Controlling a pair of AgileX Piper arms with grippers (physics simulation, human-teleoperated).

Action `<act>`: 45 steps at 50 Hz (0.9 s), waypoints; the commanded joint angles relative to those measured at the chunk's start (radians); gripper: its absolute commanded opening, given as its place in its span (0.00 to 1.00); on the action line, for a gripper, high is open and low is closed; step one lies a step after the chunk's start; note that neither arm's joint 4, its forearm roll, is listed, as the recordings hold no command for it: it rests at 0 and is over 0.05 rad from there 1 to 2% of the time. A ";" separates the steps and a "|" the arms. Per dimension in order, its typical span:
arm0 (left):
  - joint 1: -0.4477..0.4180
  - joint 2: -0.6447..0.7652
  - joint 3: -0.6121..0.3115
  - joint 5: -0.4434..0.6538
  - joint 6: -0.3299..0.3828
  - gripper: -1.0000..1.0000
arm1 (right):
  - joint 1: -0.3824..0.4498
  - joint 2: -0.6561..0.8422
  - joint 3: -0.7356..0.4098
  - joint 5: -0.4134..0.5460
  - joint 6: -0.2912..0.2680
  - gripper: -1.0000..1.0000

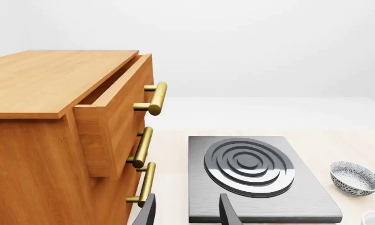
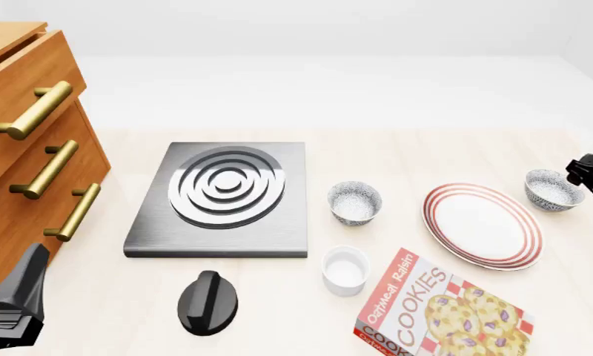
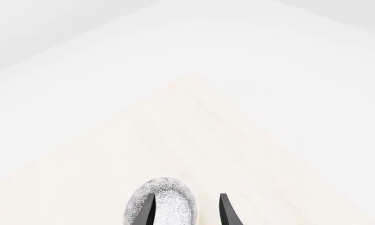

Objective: Pick the akita bowl next to the plate and place it on the plate.

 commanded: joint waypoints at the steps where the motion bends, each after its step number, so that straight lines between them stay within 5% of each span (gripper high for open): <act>1: 0.000 0.000 0.000 0.000 0.000 1.00 | 0.000 0.038 -0.016 -0.002 0.009 1.00; 45: 0.000 0.000 0.000 0.000 0.000 1.00 | -0.011 0.154 -0.039 -0.023 0.021 1.00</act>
